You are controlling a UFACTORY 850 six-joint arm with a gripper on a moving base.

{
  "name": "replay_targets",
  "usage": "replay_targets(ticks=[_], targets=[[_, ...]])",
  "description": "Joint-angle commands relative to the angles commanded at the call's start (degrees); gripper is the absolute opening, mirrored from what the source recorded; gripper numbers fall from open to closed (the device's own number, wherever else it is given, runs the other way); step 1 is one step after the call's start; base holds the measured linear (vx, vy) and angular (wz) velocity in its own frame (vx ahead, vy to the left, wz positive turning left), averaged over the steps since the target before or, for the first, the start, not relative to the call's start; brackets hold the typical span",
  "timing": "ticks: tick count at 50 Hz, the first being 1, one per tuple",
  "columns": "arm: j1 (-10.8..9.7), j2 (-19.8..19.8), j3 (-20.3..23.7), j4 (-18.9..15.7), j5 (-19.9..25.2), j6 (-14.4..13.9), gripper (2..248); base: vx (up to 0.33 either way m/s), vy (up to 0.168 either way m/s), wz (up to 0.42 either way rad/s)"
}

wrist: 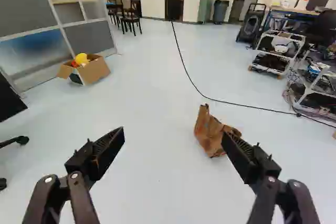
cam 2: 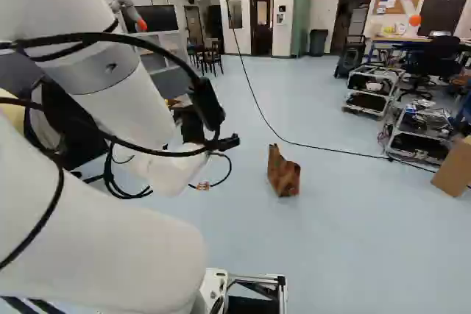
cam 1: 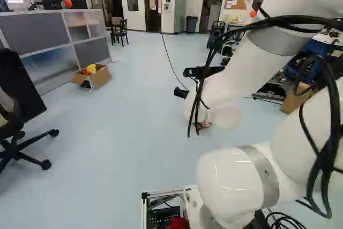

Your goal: Pick up the grocery bag from the ground

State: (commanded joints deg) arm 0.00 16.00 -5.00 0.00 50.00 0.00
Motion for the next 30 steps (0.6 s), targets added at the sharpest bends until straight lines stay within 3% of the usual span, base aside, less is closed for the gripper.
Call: replay_targets(ticks=[30], targets=[[0.1,0.0,0.0,0.0,0.0,0.0,247,0.0,0.0,0.0]])
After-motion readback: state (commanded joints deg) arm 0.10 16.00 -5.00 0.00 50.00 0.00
